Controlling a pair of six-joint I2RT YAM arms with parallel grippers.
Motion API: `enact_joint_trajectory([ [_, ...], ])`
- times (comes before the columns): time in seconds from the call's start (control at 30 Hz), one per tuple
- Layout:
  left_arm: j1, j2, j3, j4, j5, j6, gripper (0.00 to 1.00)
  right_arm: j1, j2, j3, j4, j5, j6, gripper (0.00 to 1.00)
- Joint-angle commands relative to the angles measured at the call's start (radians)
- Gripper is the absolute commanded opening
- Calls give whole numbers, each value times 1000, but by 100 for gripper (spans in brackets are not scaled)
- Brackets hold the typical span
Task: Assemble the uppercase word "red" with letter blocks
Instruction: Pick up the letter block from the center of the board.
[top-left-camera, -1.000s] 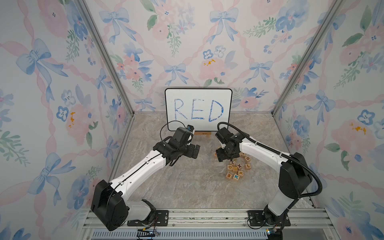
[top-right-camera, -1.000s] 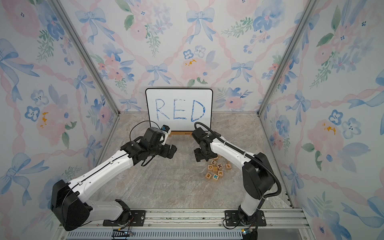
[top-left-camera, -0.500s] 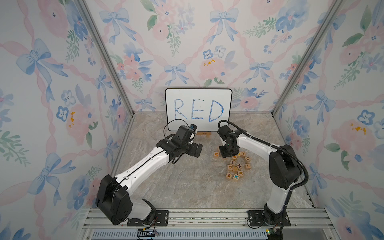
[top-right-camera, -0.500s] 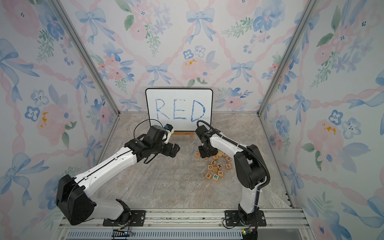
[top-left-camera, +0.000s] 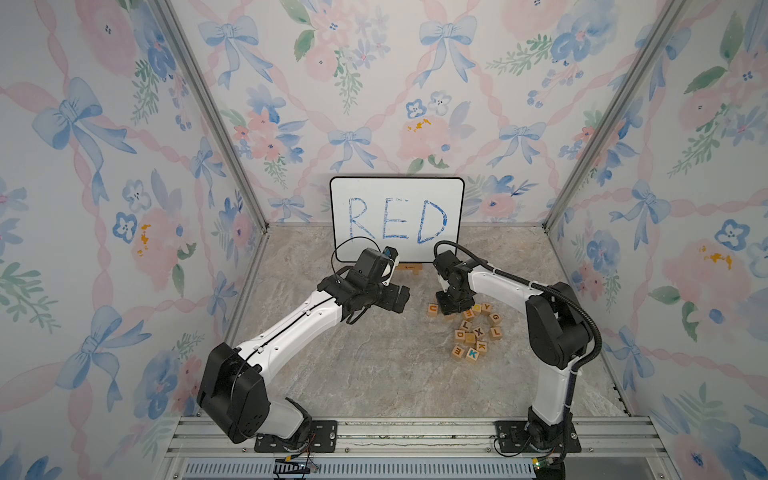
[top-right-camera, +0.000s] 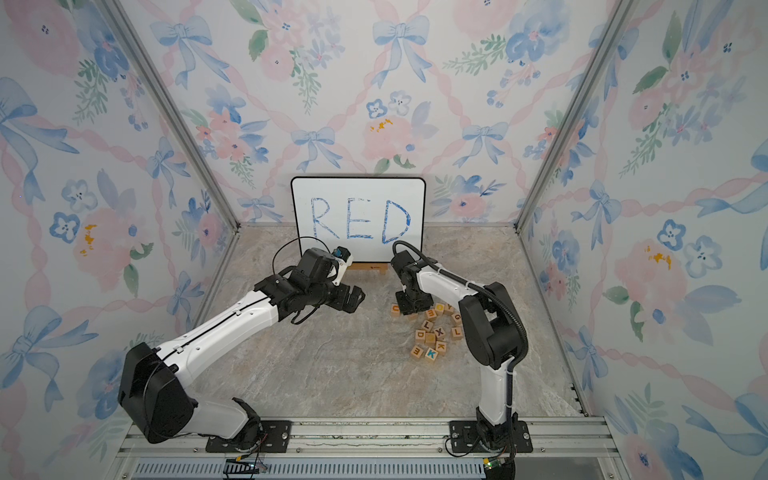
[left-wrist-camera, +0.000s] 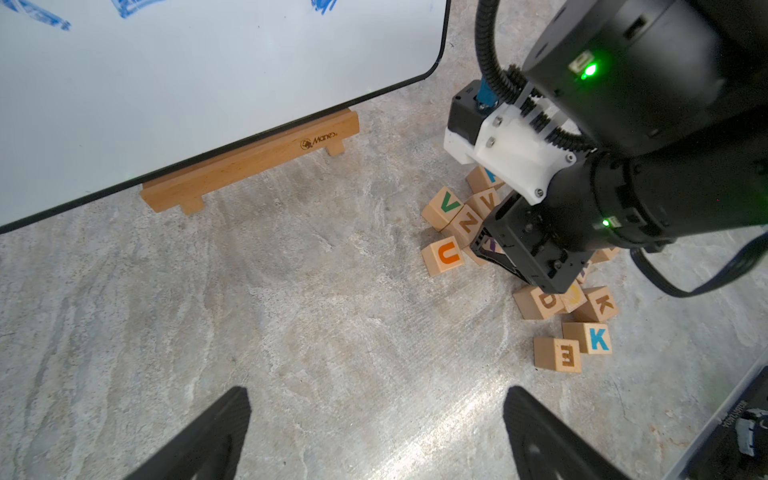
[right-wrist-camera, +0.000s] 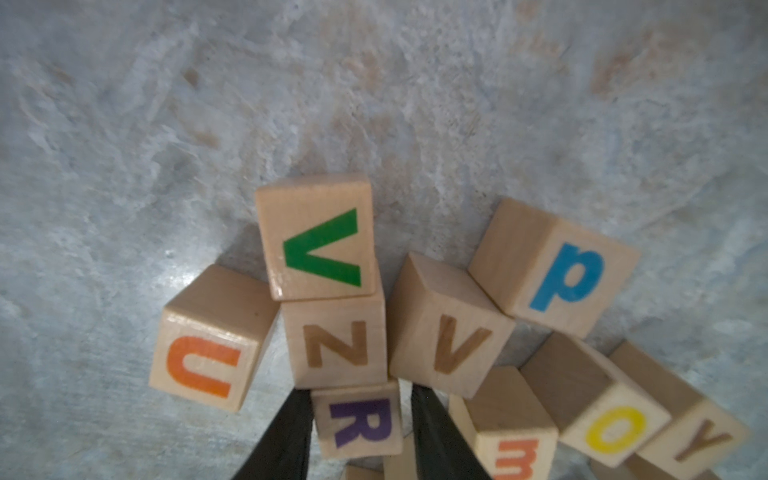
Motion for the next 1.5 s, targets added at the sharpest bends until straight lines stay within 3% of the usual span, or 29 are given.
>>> enact_joint_trajectory([
  [0.0,-4,8,18,12,19,-19,98,-15,23,21,10,-3,-16,41],
  [0.23,-4,11,23,17,31,-31,98,-20,47,22,20,-1,-30,40],
  [0.53,-3,5,28,26,49,-37,98,-20,13,15,6,8,-34,21],
  [1.03,2,-103,-63,44,22,-86,98,26,-76,59,-117,25,-72,20],
  [1.47,17,-248,-187,43,55,-145,98,147,-15,299,-250,39,-115,20],
])
